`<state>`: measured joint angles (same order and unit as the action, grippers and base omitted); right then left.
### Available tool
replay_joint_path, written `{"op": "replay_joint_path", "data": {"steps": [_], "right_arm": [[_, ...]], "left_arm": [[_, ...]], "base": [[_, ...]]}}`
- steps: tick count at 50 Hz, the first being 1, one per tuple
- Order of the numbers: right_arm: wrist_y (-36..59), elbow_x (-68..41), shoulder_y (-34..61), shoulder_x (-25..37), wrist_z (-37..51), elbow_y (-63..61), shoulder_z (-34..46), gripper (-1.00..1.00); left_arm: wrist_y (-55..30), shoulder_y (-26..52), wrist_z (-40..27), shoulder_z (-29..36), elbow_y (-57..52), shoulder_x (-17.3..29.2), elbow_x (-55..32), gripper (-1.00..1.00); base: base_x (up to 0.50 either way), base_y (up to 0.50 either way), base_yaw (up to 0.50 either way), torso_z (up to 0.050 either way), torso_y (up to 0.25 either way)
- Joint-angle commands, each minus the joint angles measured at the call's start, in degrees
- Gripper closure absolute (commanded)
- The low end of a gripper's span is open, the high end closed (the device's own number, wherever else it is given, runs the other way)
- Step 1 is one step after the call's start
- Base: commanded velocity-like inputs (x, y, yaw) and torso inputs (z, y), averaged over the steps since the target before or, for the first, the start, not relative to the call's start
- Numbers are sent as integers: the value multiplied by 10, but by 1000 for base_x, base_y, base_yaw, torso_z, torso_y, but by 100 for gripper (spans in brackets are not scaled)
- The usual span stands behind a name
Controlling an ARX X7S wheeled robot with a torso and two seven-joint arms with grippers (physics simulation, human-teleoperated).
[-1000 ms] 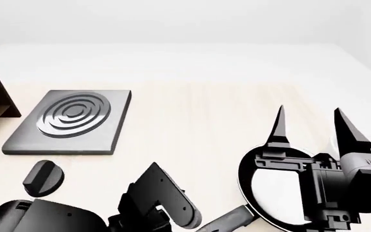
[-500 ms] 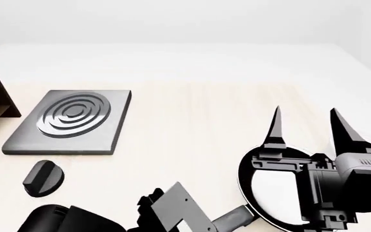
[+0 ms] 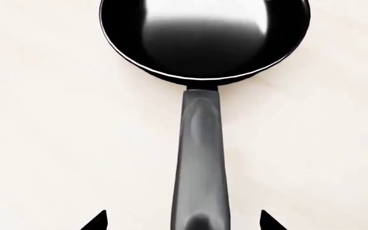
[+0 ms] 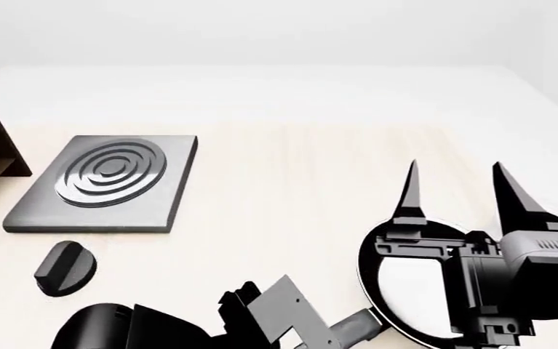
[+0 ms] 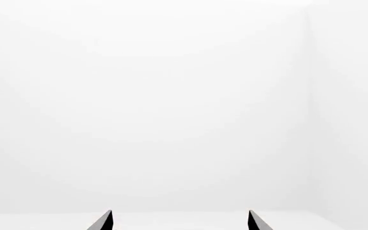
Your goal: Put the frying pan on top of the cabinet.
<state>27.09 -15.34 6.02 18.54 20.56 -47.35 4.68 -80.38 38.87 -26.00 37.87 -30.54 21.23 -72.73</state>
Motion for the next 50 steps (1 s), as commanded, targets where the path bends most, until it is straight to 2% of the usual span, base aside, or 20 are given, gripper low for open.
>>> {"op": "replay_joint_path", "data": {"steps": [1,24,44,45,50], "right_arm": [[-2,-2,1,3,2,0,5,-100],[0,-4,5,7,5,1,17,-100],[-1,-8,5,13,11,-4,19,-100],[-1,-8,6,13,11,-3,19,-100],[-1,-8,6,14,13,-3,21,-100]], "left_arm": [[15,13,22,28,15,-2,26,-100],[59,10,91,105,79,-9,90,-100],[75,-7,112,153,123,-11,116,-100],[67,-10,93,139,136,-17,107,100],[75,-11,93,146,140,-15,117,100]], "base": [[0,0,0,0,0],[0,0,0,0,0],[0,0,0,0,0],[0,0,0,0,0],[0,0,0,0,0]]}}
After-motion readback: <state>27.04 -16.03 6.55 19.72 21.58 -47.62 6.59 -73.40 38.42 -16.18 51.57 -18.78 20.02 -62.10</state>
